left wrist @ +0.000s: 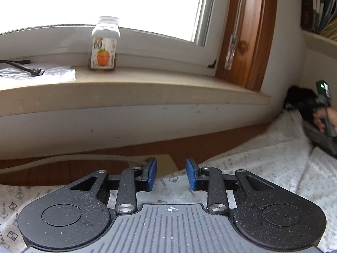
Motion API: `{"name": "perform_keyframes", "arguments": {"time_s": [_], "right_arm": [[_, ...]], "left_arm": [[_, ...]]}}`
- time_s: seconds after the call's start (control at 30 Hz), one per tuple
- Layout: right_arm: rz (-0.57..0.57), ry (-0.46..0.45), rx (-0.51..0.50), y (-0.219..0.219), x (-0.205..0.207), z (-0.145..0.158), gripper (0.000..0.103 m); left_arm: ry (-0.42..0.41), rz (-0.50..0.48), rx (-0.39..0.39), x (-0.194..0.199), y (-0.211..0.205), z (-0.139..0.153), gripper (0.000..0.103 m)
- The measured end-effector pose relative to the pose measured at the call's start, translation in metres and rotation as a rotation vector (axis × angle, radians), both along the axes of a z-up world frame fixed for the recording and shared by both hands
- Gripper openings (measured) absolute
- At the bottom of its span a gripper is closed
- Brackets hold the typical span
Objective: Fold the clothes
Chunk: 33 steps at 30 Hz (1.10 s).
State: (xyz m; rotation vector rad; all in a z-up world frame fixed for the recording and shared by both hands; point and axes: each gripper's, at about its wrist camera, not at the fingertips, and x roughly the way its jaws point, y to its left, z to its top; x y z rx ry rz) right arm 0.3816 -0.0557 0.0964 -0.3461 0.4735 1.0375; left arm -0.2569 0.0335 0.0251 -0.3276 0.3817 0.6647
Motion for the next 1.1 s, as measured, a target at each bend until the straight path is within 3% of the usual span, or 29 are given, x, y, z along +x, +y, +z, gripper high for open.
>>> {"name": "perform_keyframes", "arguments": {"time_s": [0.03, 0.07, 0.13, 0.17, 0.2, 0.37, 0.4, 0.43, 0.6, 0.7, 0.77, 0.83, 0.93, 1.1], "right_arm": [[-0.040, -0.028, 0.038, 0.001, 0.002, 0.008, 0.009], [-0.059, -0.031, 0.013, 0.008, 0.003, 0.005, 0.012], [-0.071, -0.048, -0.039, 0.016, -0.001, -0.003, 0.046], [-0.062, -0.064, -0.061, 0.017, -0.006, -0.009, 0.049], [-0.054, -0.080, -0.083, 0.019, -0.011, -0.014, 0.050], [0.018, 0.013, -0.053, -0.013, -0.025, -0.030, 0.051], [0.039, 0.038, -0.048, -0.021, -0.028, -0.032, 0.049], [0.060, 0.063, -0.042, -0.029, -0.031, -0.035, 0.040], [0.190, 0.151, -0.058, -0.058, -0.051, -0.047, 0.039], [0.197, 0.103, -0.163, -0.064, -0.068, -0.058, 0.040], [0.106, 0.041, -0.178, -0.074, -0.068, -0.056, 0.057], [0.042, 0.064, -0.172, -0.082, -0.061, -0.050, 0.059], [0.063, 0.070, -0.074, -0.099, -0.076, -0.039, 0.059], [0.199, 0.087, -0.053, -0.104, -0.109, -0.053, 0.059]], "left_arm": [[0.010, 0.007, 0.006, 0.002, 0.001, 0.000, 0.033], [0.015, 0.008, 0.007, 0.002, 0.001, 0.000, 0.033], [0.023, 0.009, 0.009, 0.003, 0.001, 0.001, 0.033], [0.027, 0.010, 0.010, 0.003, 0.001, 0.001, 0.036], [0.032, 0.010, 0.011, 0.003, 0.001, 0.002, 0.038], [0.069, 0.007, 0.037, 0.008, -0.004, 0.001, 0.055], [0.076, 0.008, 0.041, 0.010, -0.005, 0.000, 0.058], [0.081, 0.008, 0.042, 0.010, -0.005, 0.000, 0.061], [0.098, 0.013, 0.042, 0.012, -0.006, -0.003, 0.068], [0.101, 0.012, 0.041, 0.012, -0.006, -0.003, 0.071], [0.104, 0.010, 0.041, 0.012, -0.007, -0.003, 0.072], [0.105, 0.009, 0.042, 0.012, -0.007, -0.004, 0.074], [0.102, 0.011, 0.034, 0.012, -0.007, -0.005, 0.074], [0.101, 0.014, 0.026, 0.011, -0.005, -0.005, 0.075]]}}
